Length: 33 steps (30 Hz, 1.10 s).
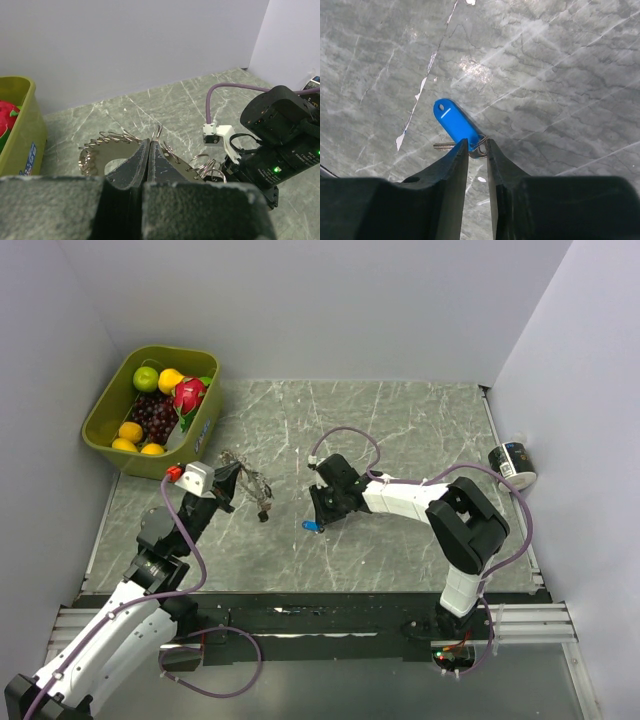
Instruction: Put the keys on the keyring
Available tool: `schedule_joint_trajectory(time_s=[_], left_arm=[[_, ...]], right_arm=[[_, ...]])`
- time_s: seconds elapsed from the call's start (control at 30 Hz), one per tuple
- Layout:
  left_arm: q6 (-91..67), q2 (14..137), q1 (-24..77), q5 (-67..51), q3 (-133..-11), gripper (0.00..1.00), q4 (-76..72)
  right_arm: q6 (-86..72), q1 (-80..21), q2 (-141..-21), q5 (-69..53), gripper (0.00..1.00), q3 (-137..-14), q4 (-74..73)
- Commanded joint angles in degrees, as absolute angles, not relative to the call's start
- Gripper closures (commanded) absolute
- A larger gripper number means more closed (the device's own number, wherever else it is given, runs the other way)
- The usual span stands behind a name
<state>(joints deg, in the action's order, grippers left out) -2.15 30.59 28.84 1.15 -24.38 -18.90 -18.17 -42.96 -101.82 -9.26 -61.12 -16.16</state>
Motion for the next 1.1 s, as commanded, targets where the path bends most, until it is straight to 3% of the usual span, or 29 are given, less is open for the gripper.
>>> schedule_joint_trajectory(time_s=[0.0, 0.17, 0.43, 0.77, 0.97, 1.03, 1.07], left_arm=[[-1.93, 30.06, 28.65, 0.53, -26.46, 0.99, -22.94], [-1.85, 30.32, 28.65, 0.53, -26.46, 0.99, -23.03], [-1.84, 30.50, 28.65, -0.35, -26.54, 0.99, -22.85], [-1.76, 30.50, 28.65, -0.53, -26.37, 0.99, -23.03], [-1.76, 30.50, 28.65, -0.53, -26.28, 0.99, -23.38], [-1.76, 30.59, 28.65, -0.61, -26.28, 0.99, -23.47], [-1.76, 30.67, 28.65, -0.62, -26.37, 0.99, -23.47]], right_arm=[[-18.11, -42.80, -102.83, -9.05, 0.73, -62.40, -14.77], [-18.02, -42.80, -102.92, -8.52, 0.79, -62.84, -15.47], [-18.37, -42.80, -102.66, -10.72, 0.67, -62.58, -14.41], [-17.93, -42.80, -104.50, -10.90, 0.67, -62.75, -14.85], [-17.49, -42.89, -104.68, -10.55, 0.80, -62.49, -14.50], [-17.05, -42.89, -103.89, -10.20, 0.95, -62.14, -14.24], [-16.79, -42.89, -103.45, -10.20, 0.98, -62.05, -14.15]])
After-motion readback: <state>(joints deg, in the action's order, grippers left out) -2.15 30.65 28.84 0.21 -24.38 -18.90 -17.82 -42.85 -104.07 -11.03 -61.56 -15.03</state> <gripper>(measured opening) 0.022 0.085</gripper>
